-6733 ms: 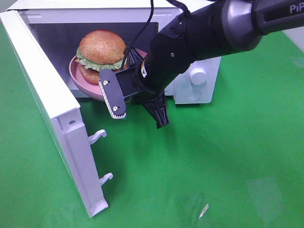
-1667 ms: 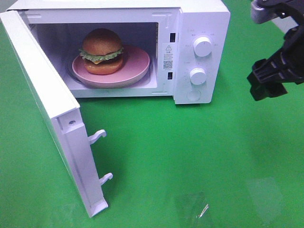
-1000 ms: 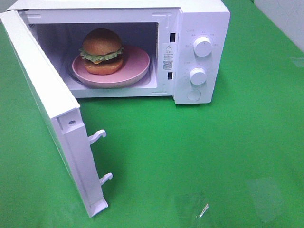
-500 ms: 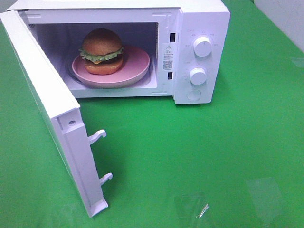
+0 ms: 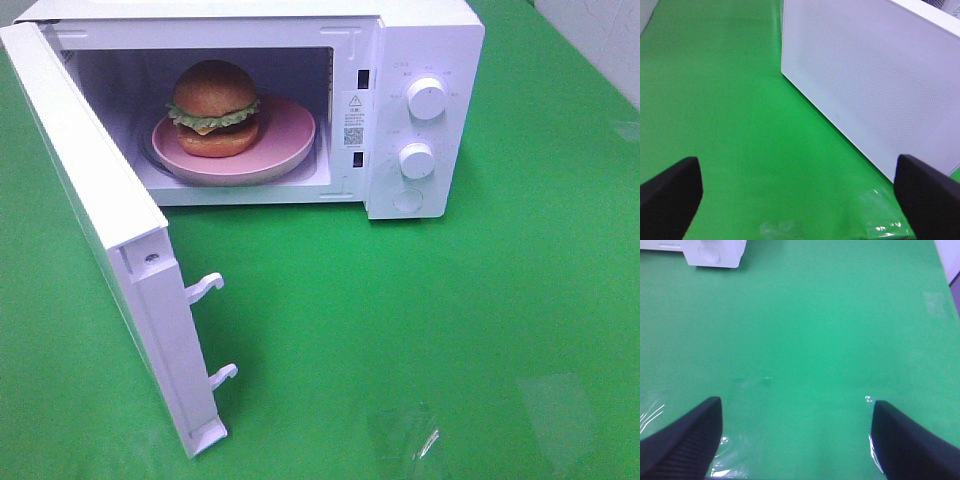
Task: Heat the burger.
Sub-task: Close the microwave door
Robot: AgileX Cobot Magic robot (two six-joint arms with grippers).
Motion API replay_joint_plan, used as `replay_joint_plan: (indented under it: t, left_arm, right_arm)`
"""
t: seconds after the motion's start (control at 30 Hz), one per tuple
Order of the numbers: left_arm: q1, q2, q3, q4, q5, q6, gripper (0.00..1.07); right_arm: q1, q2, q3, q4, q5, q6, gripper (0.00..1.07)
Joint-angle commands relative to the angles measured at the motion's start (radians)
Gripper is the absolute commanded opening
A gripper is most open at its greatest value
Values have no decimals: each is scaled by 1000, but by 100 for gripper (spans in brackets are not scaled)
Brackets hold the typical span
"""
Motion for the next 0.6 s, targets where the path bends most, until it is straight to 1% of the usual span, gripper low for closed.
replay_joint_plan:
  t: [0.03, 0.13, 0.33, 0.43, 0.6]
  left_arm:
    - [1, -4, 1, -6, -15, 3, 98]
    - [1, -4, 1, -6, -15, 3, 98]
    - [1, -4, 1, -6, -15, 3, 98]
    - [1, -4, 1, -6, -15, 3, 98]
    - [1, -5, 1, -7, -15, 3, 98]
  right_arm:
    - [-31, -48, 20, 8, 0, -13, 77]
    - [-53, -125, 52, 12, -41, -15, 76]
    - [-53, -208, 52, 11, -41, -14, 76]
    - [-53, -280, 52, 11, -41, -15, 76]
    - [-53, -288, 52, 12, -41, -14, 76]
